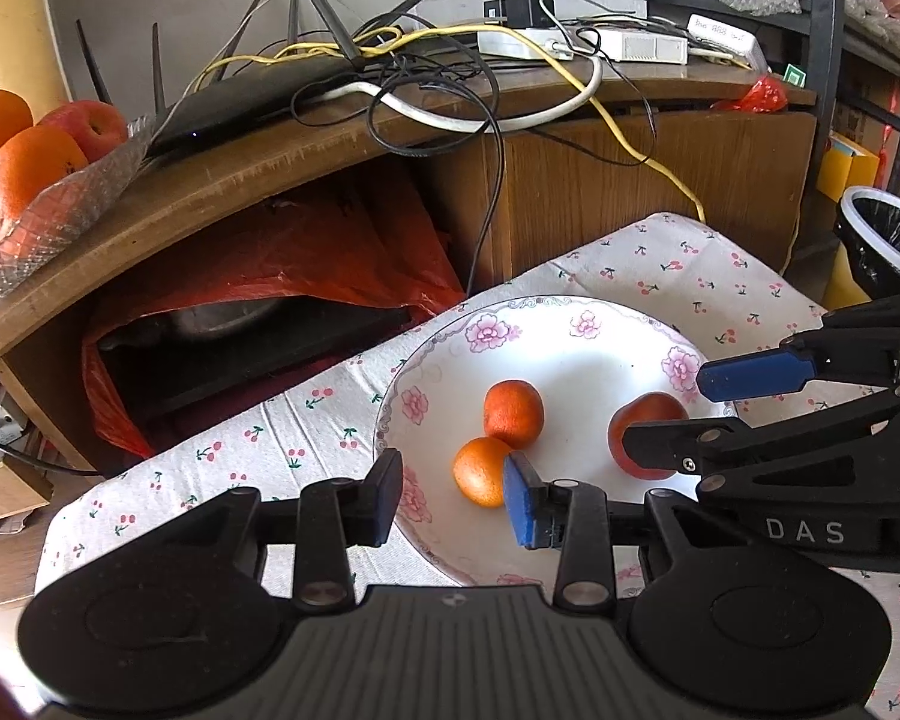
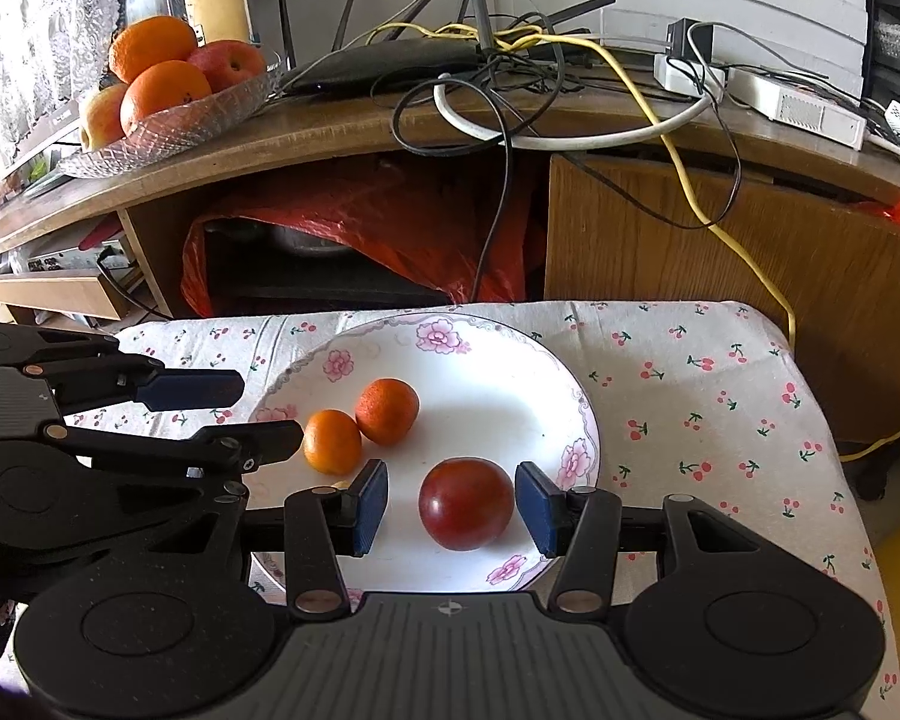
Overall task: Organize fruits
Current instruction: 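Open the left tool to release the tangerine while the right tool releases the dark red fruit, then grasp the small brown fruit with the left tool while the right tool grasps a tangerine, then lift the brown fruit and tangerine and carry both toward the white bowl, then lower the brown fruit and tangerine over the white bowl with both tools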
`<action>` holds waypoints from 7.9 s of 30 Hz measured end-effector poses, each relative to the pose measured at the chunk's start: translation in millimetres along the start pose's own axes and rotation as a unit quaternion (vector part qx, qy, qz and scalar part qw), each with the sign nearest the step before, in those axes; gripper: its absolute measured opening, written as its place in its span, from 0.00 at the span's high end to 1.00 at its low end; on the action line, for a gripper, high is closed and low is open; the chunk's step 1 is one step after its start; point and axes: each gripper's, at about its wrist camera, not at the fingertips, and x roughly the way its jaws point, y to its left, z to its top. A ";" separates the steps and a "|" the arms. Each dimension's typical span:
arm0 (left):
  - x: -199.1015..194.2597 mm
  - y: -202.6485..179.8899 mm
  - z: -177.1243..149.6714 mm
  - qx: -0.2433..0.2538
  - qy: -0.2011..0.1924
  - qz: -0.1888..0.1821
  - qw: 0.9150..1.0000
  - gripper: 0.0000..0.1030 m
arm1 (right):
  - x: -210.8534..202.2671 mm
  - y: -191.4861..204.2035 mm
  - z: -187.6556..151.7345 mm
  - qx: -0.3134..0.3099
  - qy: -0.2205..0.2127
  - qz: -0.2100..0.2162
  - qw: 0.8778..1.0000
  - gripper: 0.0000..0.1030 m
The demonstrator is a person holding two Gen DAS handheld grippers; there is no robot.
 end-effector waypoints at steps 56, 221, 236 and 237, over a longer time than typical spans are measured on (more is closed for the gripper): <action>-68.2 5.2 -78.1 -0.001 0.034 -0.012 0.999 0.57 | -41.5 61.3 -49.7 -0.039 0.053 0.054 0.996 0.57; -32.4 -17.3 -25.5 0.040 0.019 -0.035 0.998 0.65 | -30.7 22.5 -19.4 -0.070 0.045 0.015 0.996 0.77; -6.7 -15.7 -15.9 0.050 0.025 -0.021 0.998 0.64 | -12.2 11.0 -14.4 -0.065 0.049 0.000 0.997 0.77; -5.8 -15.7 -15.9 0.051 0.025 -0.021 0.998 0.64 | -11.0 10.5 -14.6 -0.065 0.050 -0.001 0.997 0.77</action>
